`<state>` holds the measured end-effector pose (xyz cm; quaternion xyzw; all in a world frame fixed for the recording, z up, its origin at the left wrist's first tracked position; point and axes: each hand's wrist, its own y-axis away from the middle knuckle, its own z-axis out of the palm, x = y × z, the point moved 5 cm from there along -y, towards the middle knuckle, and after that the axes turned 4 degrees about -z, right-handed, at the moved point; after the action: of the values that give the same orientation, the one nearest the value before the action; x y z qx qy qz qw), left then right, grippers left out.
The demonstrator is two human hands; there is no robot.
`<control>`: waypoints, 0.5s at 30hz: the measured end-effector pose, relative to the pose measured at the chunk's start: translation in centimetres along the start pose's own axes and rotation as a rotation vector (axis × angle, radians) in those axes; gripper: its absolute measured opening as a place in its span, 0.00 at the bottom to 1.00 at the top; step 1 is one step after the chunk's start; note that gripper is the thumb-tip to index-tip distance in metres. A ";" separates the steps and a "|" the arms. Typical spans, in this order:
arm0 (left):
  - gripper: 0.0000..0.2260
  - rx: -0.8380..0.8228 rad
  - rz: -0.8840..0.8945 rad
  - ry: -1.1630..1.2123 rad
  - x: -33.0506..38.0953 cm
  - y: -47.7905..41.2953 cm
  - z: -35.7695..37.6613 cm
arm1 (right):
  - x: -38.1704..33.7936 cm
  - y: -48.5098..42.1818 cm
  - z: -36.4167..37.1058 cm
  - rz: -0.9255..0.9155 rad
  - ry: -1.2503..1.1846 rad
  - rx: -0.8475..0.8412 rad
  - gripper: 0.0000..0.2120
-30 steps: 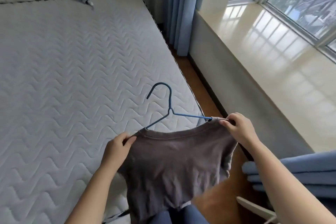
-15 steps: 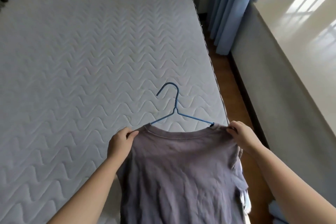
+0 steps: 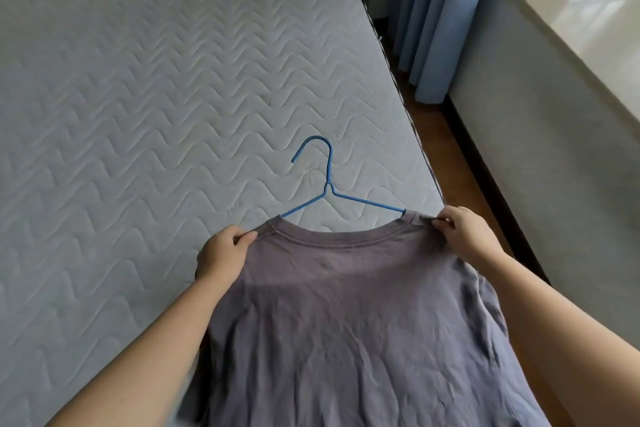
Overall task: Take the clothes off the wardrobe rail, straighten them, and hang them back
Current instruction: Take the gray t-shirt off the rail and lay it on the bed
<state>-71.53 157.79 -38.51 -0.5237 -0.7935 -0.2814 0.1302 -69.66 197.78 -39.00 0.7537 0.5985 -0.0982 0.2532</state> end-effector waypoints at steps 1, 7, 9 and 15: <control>0.10 -0.006 -0.011 -0.012 -0.1 -1.1 1.1 | 0.4 -1.1 0.7 0.005 0.000 -0.002 0.08; 0.12 -0.032 -0.056 -0.085 -2.1 -6.3 7.3 | 3.2 -5.6 6.3 0.088 -0.034 -0.054 0.08; 0.12 -0.066 -0.074 -0.046 -3.1 -7.4 9.4 | 3.8 -6.2 7.8 0.126 -0.077 -0.054 0.08; 0.11 -0.076 -0.069 0.043 -5.3 -9.0 11.3 | 5.6 -7.3 9.3 0.178 -0.223 -0.004 0.09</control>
<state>-76.47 157.76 -53.10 -0.4944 -0.7969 -0.3267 0.1173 -73.69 199.00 -51.38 0.7878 0.4976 -0.1573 0.3272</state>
